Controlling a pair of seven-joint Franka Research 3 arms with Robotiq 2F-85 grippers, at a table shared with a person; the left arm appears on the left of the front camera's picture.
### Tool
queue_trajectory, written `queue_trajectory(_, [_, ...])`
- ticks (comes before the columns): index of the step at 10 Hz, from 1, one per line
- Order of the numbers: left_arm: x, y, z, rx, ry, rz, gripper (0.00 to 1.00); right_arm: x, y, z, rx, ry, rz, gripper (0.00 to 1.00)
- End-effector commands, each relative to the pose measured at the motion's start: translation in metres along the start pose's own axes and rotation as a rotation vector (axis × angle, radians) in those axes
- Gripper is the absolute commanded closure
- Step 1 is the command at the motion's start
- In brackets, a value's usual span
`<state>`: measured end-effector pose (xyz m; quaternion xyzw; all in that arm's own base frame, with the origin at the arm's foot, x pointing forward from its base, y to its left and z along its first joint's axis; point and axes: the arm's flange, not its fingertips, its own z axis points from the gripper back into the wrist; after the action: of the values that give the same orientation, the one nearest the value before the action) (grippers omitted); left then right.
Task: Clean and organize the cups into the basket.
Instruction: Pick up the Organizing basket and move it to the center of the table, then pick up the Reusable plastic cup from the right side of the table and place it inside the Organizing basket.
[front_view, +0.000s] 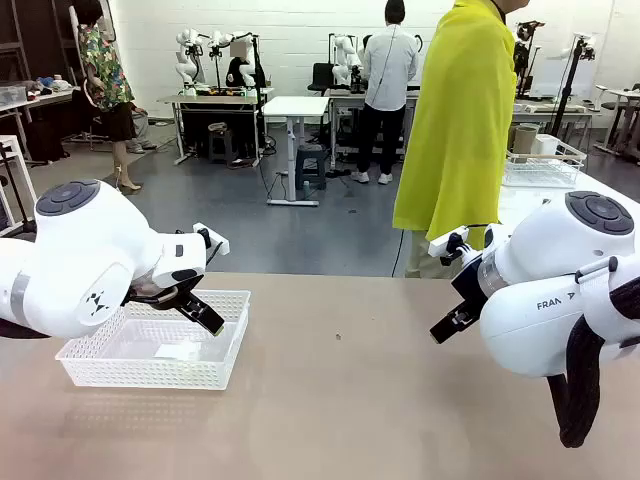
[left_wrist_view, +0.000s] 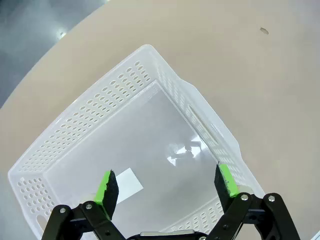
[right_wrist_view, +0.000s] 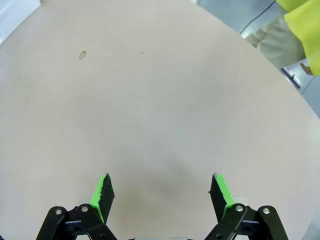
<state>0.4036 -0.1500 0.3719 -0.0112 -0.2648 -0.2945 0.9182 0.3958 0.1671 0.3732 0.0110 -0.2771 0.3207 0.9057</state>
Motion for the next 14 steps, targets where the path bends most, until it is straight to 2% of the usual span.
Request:
queue_trajectory(1, [0.0000, -0.0001, 0.0000, 0.000, 0.000, 0.000, 0.00, 0.0000, 0.0000, 0.0000, 0.000, 0.000, 0.000, 0.00])
queue_trajectory(14, [0.0000, -0.0001, 0.0000, 0.000, 0.000, 0.000, 0.00, 0.0000, 0.0000, 0.0000, 0.000, 0.000, 0.000, 0.00])
